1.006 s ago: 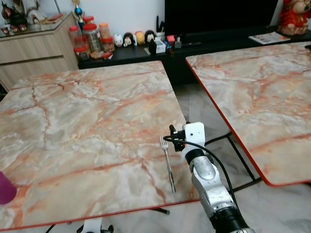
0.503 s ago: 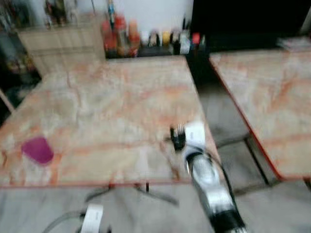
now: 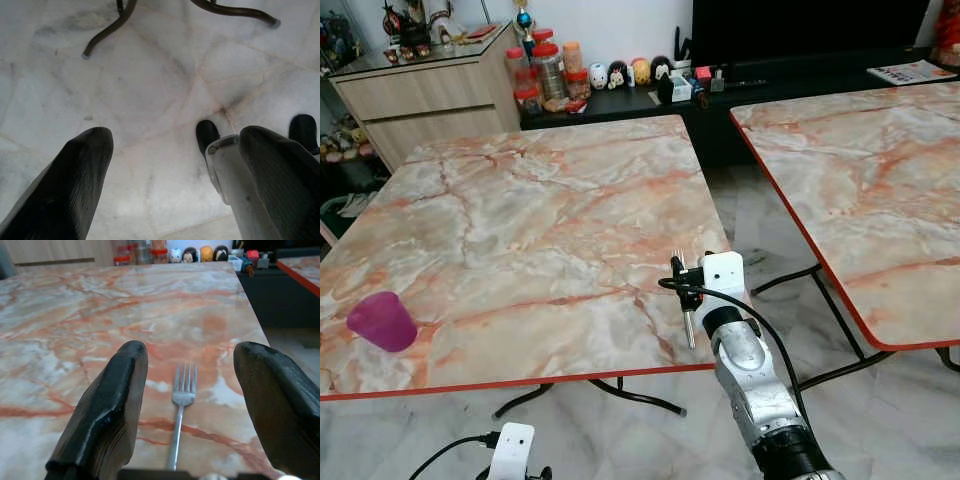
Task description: Setting the table
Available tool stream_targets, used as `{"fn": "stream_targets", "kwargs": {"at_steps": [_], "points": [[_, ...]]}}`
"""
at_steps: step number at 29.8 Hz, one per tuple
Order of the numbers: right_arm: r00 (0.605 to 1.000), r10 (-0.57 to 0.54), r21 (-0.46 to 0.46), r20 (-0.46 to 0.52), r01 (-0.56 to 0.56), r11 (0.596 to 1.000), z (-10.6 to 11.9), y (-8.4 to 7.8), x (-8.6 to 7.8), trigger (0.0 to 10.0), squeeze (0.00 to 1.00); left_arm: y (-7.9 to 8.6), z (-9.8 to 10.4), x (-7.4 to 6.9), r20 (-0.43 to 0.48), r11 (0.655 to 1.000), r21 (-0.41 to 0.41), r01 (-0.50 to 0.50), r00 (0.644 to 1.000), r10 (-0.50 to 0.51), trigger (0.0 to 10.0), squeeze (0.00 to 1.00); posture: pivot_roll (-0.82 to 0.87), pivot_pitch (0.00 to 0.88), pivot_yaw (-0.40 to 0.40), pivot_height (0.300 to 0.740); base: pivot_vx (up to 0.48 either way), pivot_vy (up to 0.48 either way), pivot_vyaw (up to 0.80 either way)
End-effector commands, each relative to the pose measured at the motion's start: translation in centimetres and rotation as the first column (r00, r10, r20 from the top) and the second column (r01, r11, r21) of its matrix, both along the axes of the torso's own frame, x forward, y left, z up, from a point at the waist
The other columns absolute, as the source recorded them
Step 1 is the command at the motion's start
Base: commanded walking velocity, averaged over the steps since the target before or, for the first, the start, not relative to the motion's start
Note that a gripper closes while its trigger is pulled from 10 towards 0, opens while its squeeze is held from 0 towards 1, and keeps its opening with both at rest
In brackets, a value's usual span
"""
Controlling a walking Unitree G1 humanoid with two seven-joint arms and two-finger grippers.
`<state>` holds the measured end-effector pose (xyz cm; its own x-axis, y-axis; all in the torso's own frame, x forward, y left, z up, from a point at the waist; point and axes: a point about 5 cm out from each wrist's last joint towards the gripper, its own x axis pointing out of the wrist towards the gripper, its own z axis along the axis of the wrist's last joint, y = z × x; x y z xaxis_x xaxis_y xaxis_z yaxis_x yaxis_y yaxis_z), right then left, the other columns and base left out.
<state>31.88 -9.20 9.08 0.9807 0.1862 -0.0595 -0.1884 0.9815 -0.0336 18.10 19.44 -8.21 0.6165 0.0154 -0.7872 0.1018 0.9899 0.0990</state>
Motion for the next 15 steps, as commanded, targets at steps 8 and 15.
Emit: {"fn": "stream_targets", "kwargs": {"at_steps": [8, 15], "points": [[0.999, -0.010, 0.030, 0.036, 0.009, 0.999, 0.1, -0.6, 0.0, 10.0, 0.00, 0.0, -0.2, -0.2, -0.018, 1.000, 0.006, 0.009, 1.000, -0.009, 10.0, 0.00, -0.03, 0.000, 0.080, 0.736, 0.000, 0.000, 0.00], [0.996, -0.035, 0.029, 0.086, 0.033, 0.999, 0.7, -1.5, 0.1, 10.0, 0.00, -0.1, -0.1, -0.2, -0.015, 1.000, 0.007, 0.009, 1.000, -0.009, 10.0, 0.00, -0.03, 0.000, 0.078, 0.736, 0.000, 0.000, 0.00]]}}
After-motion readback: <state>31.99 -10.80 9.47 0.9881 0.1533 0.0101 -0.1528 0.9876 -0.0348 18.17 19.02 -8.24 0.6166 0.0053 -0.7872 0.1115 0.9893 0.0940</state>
